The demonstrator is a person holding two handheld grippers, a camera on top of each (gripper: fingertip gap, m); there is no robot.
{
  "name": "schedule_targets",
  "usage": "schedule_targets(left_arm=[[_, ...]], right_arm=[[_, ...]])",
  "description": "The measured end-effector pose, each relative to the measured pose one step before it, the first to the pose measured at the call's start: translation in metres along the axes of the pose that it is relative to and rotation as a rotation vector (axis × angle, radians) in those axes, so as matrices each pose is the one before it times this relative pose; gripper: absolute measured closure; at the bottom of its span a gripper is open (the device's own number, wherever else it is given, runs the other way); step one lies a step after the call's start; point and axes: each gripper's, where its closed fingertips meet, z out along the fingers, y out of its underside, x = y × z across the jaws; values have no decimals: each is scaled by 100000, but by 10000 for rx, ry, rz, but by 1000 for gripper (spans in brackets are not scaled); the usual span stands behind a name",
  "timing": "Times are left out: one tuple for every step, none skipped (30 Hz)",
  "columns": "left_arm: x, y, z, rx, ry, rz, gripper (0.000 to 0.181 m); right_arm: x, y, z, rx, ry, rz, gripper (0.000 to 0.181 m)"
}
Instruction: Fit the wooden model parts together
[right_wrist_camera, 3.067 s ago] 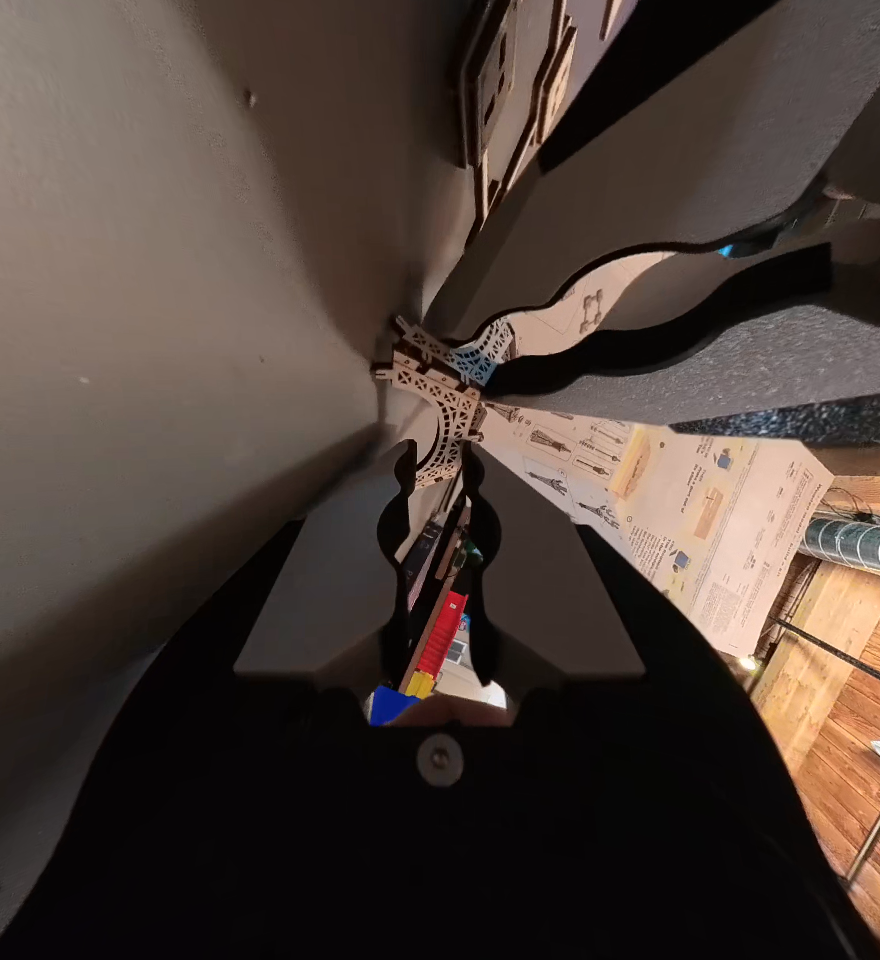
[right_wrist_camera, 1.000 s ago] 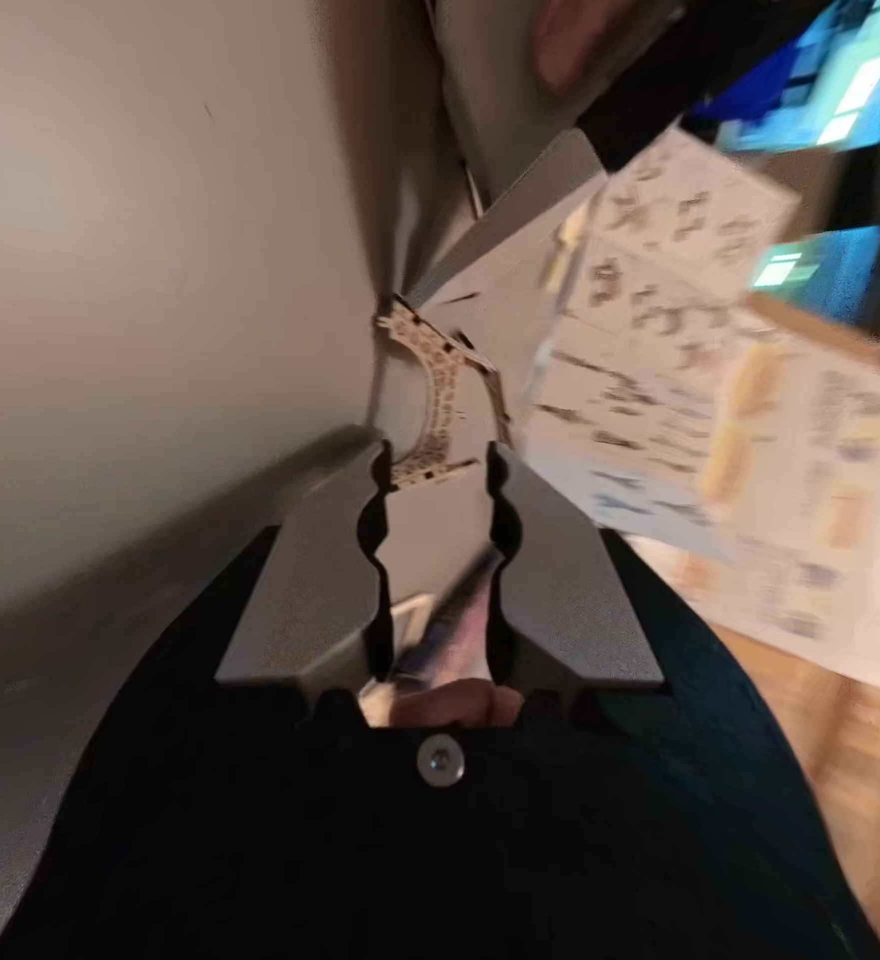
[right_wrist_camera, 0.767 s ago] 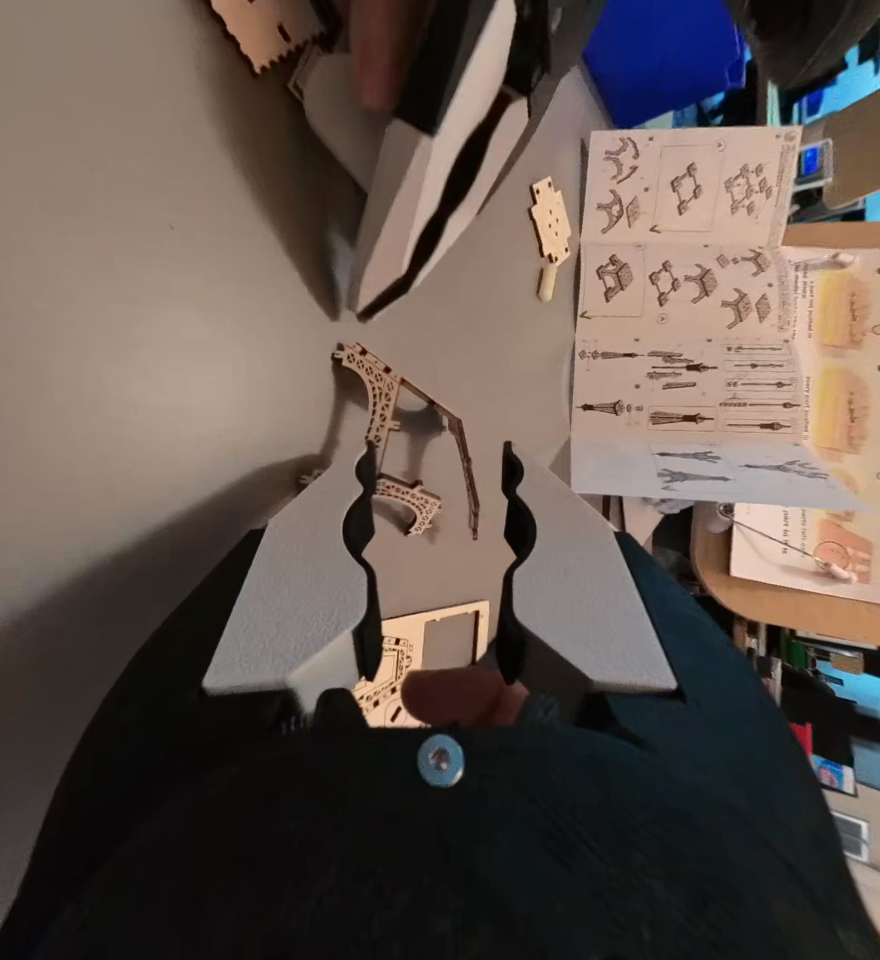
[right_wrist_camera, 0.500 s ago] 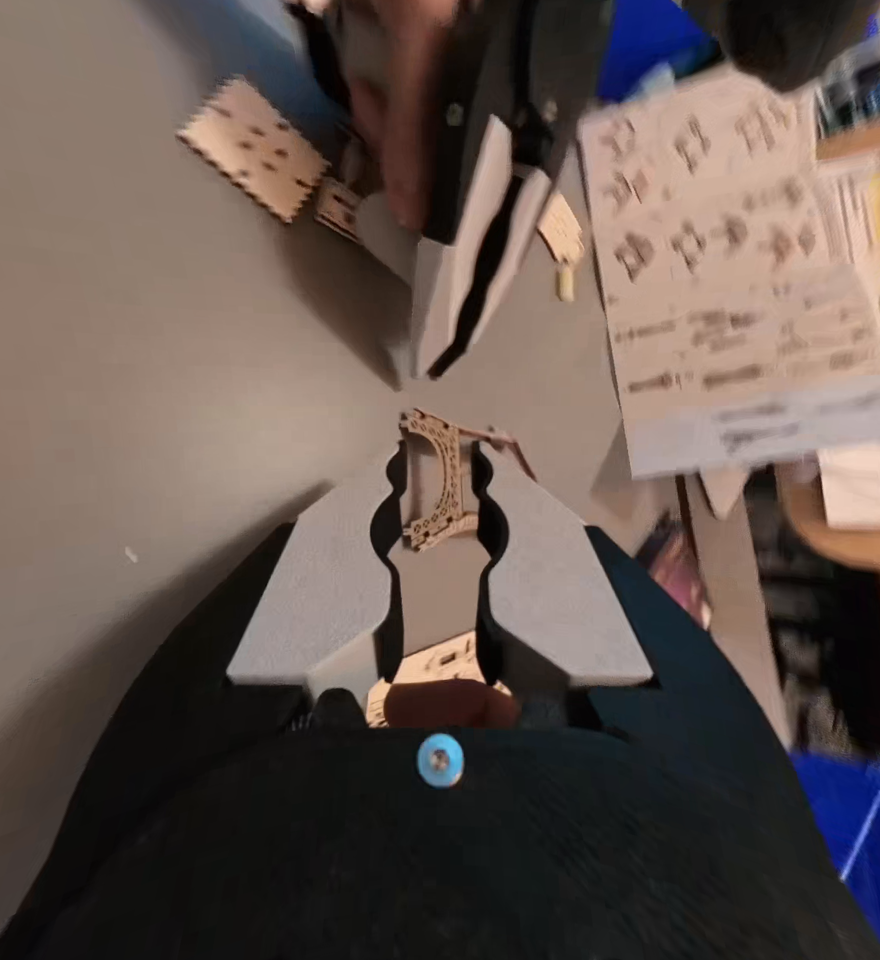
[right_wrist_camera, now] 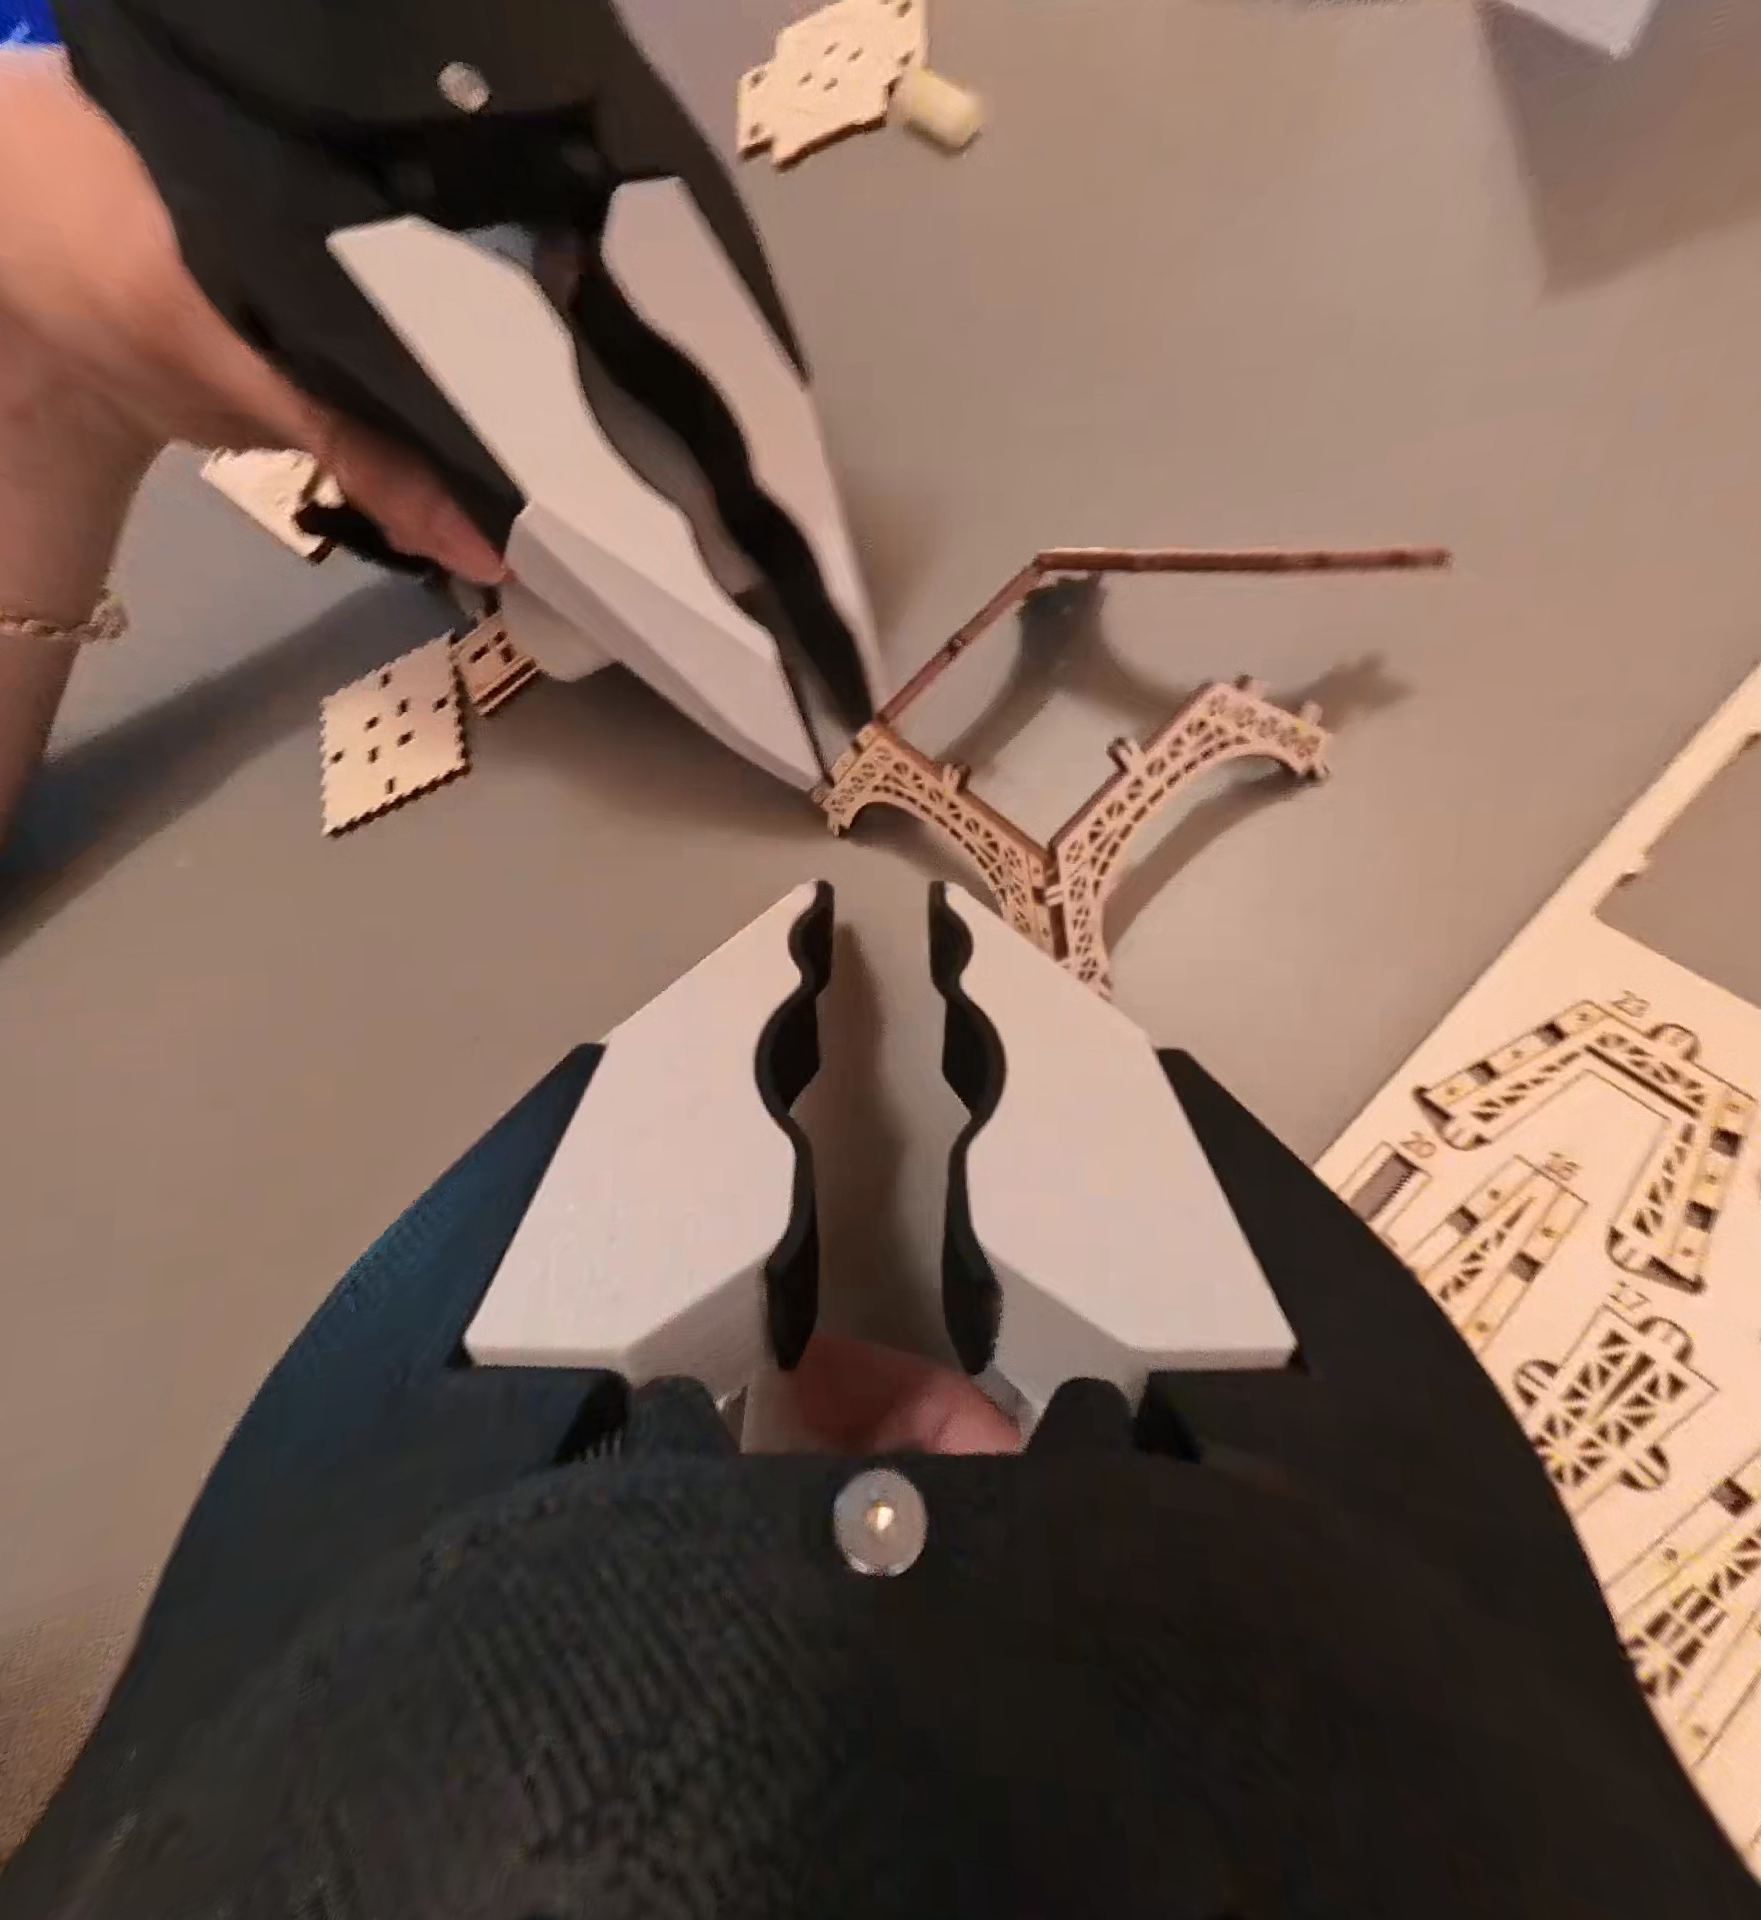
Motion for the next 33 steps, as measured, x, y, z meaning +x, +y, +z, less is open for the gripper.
schedule_targets(left_arm=[[72,72,85,-16,-39,105,174],[130,-24,90,37,-21,85,177],[390,-115,52,94,120,77,180],[479,-204,23,143,179,68,181],[197,-249,23,178,4,24,181],[-87,-165,23,131,-155,0,181],[-52,-29,51,59,-116,-5,181],[177,32,86,34,10,4,181],[195,102,77,-4,-2,-12,181],[-32,297,-46,-165,-163,-16,181],[-313,331,-250,-228,-363,45,177],[-630,86,-374,-71,-552,72,169],[-762,-89,-373,58,-594,56,168],[-503,-93,-216,57,-351,43,167],[46,-6,33,-4,75,30,166],[375,137,204,-111,358,-8,165],[183,153,300,-144,288,-98,164],[6,-75,274,-21,178,-165,167],[116,-229,244,83,204,-183,167],[270,-151,229,48,267,-143,166],[326,-89,201,41,258,-120,165],[335,-90,183,67,232,-100,163],[296,-60,142,65,176,-71,164],[101,-68,87,74,48,-40,165],[-24,-131,28,120,-33,-3,168],[-95,-193,0,157,-91,20,174],[-170,-259,-22,197,-156,-41,174],[-116,-287,-4,200,-115,-110,176],[-9,-306,11,212,-31,-169,176],[98,-252,44,179,44,-171,176],[154,-172,60,147,83,-52,176],[-22,-87,26,92,-47,92,176],[-54,-92,-48,99,-94,80,176]], right_arm=[[236,-211,94,211,54,125,170],[-171,-261,107,170,-182,215,168],[-323,-153,148,53,-251,147,166],[-88,72,143,-98,-97,-82,171],[97,73,70,-111,40,-123,175],[-44,11,31,-33,-46,-52,176],[-76,-33,24,7,-91,25,176],[9,-26,22,-5,-54,65,177],[-2,-20,20,4,-37,42,177],[-18,3,-5,-5,-8,-13,177],[80,66,-22,-38,56,-49,178],[114,21,-86,18,113,2,178],[67,-30,-100,89,86,64,176],[-12,-43,-93,90,8,111,173],[-3,-44,-63,73,-21,125,172],[6,-67,-27,54,-51,142,171],[-10,-63,-19,52,-85,136,171],[0,-51,-25,38,-95,135,170],[17,-55,-42,51,-98,169,170],[-16,-109,-65,97,-143,237,169],[-47,-177,-79,160,-199,328,166],[-23,-182,-84,167,-190,345,164],[-65,-133,-104,137,-203,267,162],[-25,-128,-96,134,-151,243,160],[-58,-132,-89,112,-138,249,157],[-93,-111,-58,100,-143,225,153],[-42,-75,-54,61,-108,161,151],[13,-33,-29,18,-82,104,152],[50,-38,7,1,-69,135,153],[9,-20,35,-21,-100,126,154],[-68,-12,27,-18,-162,96,154],[-117,11,44,-8,-217,160,155],[34,-141,-36,94,-121,230,155]])
